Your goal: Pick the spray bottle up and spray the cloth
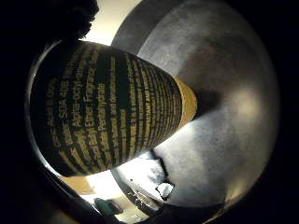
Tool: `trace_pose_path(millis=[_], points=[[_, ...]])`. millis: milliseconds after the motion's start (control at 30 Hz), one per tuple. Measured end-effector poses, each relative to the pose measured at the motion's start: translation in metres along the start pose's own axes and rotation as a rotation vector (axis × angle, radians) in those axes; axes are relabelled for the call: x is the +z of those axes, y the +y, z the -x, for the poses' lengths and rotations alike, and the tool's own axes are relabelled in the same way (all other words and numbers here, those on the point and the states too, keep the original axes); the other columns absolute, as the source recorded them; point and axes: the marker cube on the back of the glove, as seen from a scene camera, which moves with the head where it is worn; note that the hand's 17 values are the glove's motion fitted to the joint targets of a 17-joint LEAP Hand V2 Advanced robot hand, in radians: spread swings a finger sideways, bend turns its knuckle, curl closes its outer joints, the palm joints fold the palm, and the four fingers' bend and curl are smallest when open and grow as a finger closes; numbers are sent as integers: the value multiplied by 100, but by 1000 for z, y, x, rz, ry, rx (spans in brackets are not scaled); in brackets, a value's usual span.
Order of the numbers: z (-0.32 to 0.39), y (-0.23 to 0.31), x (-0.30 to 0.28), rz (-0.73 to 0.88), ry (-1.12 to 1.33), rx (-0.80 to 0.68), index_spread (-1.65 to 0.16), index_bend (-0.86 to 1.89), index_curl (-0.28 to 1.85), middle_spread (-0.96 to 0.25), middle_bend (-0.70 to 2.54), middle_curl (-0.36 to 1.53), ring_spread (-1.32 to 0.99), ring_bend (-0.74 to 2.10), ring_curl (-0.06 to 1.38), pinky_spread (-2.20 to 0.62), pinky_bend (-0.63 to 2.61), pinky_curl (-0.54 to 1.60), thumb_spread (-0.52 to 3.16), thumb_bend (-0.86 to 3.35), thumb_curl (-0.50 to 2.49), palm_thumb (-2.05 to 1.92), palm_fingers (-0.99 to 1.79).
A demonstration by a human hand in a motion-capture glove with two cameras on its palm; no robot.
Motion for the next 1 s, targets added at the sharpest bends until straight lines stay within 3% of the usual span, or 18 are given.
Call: trace_pose_path(millis=[33, 200, 567, 1000], points=[[0, -2, 0, -6, 0, -3, -23, 47, 35, 4, 45, 42, 9, 41, 32, 17, 25, 19, 104, 3, 55, 100, 73], [4, -3, -1, -13, -7, -9, -17, 58, 42, 3, 43, 43, 7, 34, 33, 17, 16, 18, 107, 6, 57, 107, 78], [13, -7, -18, -10, 1, -61, -12, 54, 48, 3, 39, 45, 6, 32, 36, 16, 16, 18, 105, 5, 60, 112, 85], [92, 6, -46, 21, -22, -219, -9, 43, 49, 3, 32, 47, 2, 31, 39, 12, 21, 25, 92, 0, 64, 117, 102]])
